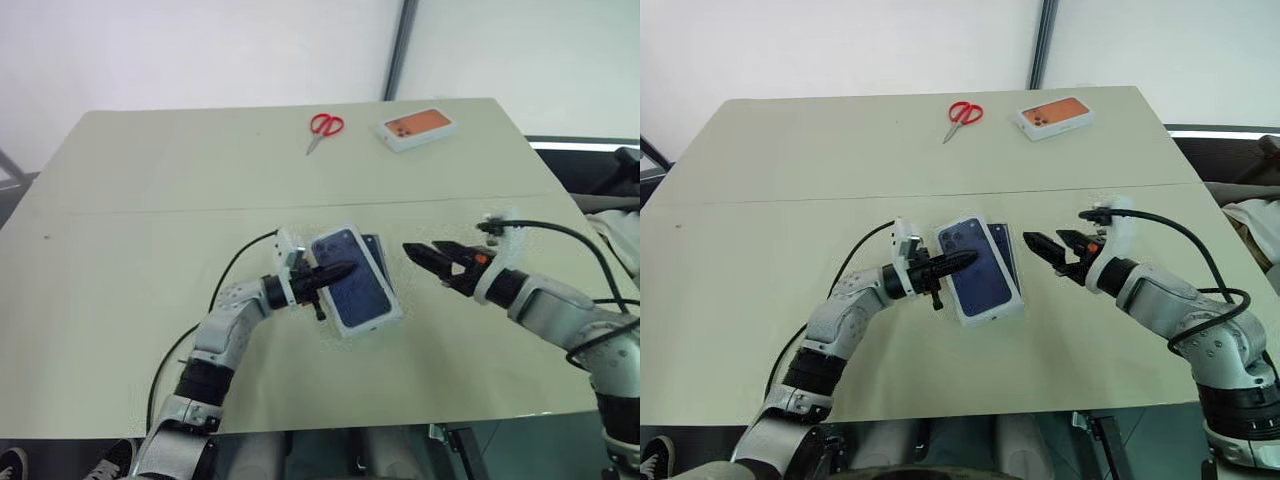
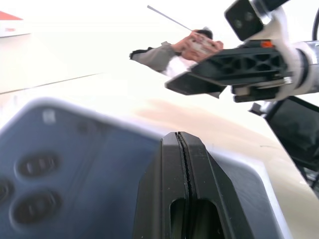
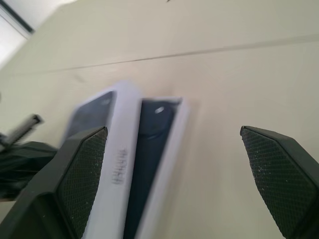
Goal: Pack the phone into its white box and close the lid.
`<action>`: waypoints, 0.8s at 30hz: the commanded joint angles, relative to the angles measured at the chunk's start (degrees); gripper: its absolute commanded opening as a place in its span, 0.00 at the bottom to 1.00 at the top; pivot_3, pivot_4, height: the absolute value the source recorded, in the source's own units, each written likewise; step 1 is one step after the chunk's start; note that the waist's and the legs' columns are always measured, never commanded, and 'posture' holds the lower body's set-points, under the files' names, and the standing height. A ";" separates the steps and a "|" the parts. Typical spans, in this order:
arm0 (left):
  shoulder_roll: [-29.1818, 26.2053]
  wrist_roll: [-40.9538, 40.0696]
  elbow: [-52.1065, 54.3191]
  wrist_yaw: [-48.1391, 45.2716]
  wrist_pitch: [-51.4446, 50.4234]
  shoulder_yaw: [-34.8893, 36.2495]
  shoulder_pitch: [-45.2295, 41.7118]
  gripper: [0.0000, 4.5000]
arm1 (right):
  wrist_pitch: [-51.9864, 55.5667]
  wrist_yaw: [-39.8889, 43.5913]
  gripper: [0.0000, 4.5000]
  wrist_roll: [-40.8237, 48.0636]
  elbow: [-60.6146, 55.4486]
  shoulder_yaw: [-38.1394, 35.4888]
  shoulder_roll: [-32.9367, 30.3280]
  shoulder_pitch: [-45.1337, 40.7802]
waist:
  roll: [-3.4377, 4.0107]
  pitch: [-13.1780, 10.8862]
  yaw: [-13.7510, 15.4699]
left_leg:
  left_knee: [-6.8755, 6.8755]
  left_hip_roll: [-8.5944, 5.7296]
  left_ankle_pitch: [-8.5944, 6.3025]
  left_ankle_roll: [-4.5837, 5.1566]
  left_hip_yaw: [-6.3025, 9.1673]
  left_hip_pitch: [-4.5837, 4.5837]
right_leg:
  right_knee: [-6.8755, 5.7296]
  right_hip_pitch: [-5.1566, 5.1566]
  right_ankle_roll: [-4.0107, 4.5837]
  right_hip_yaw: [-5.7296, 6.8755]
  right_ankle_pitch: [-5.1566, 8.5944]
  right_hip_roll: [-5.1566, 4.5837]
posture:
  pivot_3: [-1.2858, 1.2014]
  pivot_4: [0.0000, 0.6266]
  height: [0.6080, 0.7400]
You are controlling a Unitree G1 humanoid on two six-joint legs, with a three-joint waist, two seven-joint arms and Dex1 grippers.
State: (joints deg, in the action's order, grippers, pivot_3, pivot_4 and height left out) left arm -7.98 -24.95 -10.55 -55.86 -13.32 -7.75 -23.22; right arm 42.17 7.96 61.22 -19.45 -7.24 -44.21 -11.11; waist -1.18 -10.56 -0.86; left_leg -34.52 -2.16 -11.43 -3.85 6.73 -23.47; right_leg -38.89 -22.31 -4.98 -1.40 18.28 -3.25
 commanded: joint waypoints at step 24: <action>-14.90 -3.06 13.65 1.64 -8.33 6.38 12.92 0.00 | -13.51 19.34 0.01 -37.76 0.52 11.29 6.81 -2.44 | 0.02 -0.02 0.25 | 0.06 0.01 0.00 -0.01 0.04 0.02 | 0.02 0.01 0.03 0.00 0.01 -0.22 | 0.52 0.24 1.00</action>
State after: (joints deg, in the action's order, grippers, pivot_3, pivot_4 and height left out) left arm -23.48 -28.32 3.10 -54.74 -22.93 -1.26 -10.64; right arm 30.01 26.92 24.99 -17.53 3.99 -37.58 -12.60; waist -1.16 -10.58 -0.61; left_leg -34.46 -2.17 -11.44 -3.87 6.75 -23.45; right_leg -38.86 -22.30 -4.95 -1.41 18.29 -3.49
